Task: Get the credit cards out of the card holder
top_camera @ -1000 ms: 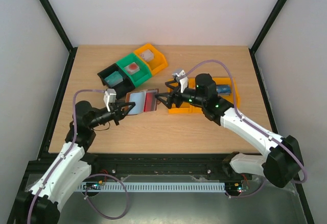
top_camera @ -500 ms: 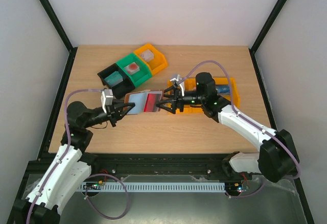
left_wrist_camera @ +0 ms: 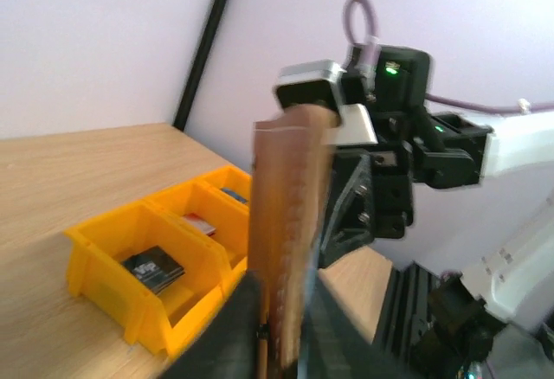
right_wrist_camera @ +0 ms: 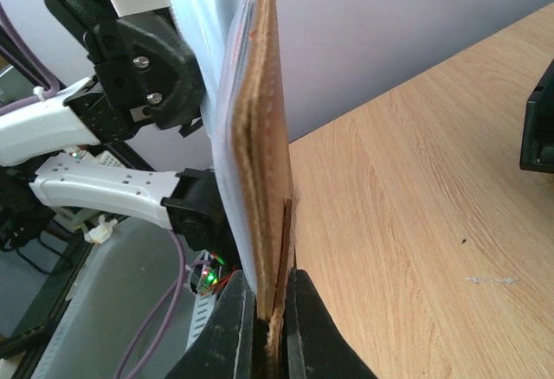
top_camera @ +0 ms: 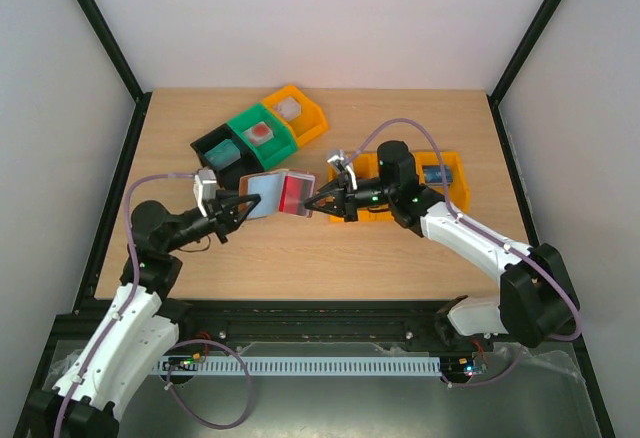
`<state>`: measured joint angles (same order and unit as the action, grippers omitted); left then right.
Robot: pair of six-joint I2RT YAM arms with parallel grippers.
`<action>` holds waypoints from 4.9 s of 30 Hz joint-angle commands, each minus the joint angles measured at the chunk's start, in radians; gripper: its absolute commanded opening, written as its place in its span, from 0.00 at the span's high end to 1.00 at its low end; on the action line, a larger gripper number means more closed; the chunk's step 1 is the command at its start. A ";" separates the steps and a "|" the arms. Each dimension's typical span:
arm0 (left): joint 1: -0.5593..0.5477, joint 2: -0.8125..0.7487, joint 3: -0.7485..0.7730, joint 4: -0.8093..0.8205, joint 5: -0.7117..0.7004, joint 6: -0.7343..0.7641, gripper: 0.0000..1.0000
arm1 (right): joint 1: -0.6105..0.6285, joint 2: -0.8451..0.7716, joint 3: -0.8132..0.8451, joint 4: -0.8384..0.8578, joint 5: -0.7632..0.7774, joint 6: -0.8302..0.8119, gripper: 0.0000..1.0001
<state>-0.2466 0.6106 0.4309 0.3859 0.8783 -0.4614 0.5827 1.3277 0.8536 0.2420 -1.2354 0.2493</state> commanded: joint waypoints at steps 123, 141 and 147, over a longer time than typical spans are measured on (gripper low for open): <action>-0.055 -0.015 -0.054 -0.026 0.000 0.009 0.98 | 0.087 0.220 0.456 -0.519 0.007 -0.464 0.98; -0.128 0.016 -0.092 0.047 -0.069 0.025 0.98 | 0.144 0.208 0.471 -0.483 -0.012 -0.461 0.98; -0.116 -0.004 -0.059 -0.022 -0.048 0.040 0.98 | 0.140 0.201 0.453 -0.502 0.014 -0.475 0.92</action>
<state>-0.3309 0.6128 0.3416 0.3946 0.7177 -0.4458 0.6743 1.5555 1.2819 -0.3470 -1.1957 -0.2169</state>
